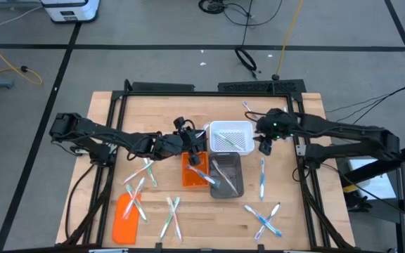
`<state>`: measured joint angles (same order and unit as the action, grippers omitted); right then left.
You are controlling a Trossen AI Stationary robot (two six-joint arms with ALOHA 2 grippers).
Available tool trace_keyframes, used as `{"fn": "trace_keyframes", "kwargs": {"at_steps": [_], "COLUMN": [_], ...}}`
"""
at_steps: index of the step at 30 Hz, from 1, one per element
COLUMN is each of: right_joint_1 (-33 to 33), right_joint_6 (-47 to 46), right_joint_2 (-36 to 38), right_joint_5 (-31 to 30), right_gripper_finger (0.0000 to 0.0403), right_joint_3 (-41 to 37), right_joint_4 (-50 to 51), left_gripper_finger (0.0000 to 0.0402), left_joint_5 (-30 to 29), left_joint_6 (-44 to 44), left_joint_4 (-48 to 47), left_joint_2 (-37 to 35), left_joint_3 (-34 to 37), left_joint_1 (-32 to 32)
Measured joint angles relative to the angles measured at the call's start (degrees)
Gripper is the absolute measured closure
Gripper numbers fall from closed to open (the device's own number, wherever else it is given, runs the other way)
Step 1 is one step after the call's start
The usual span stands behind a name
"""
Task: Pick & Place Toothbrushes
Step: Put the violet toothbrush into the black bin
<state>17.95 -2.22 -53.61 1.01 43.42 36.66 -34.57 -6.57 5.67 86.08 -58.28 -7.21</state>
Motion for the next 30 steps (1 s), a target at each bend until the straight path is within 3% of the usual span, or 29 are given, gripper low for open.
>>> {"fn": "trace_keyframes", "kwargs": {"at_steps": [10,30], "right_joint_1": [-0.1,0.0], "right_joint_6": [1.9,9.7], "right_joint_2": [1.3,-11.7], "right_joint_5": [-2.8,-4.4], "right_gripper_finger": [0.0268,0.0268], "right_joint_3": [-1.6,-2.2], "right_joint_4": [7.8,8.2], "left_gripper_finger": [0.0243,0.0243], "left_joint_5": [0.0,0.0], "left_joint_6": [0.0,0.0], "left_joint_4": [0.0,-0.1], "left_joint_2": [0.0,0.0], "left_joint_3": [0.0,0.0], "left_joint_1": [0.2,0.2]}}
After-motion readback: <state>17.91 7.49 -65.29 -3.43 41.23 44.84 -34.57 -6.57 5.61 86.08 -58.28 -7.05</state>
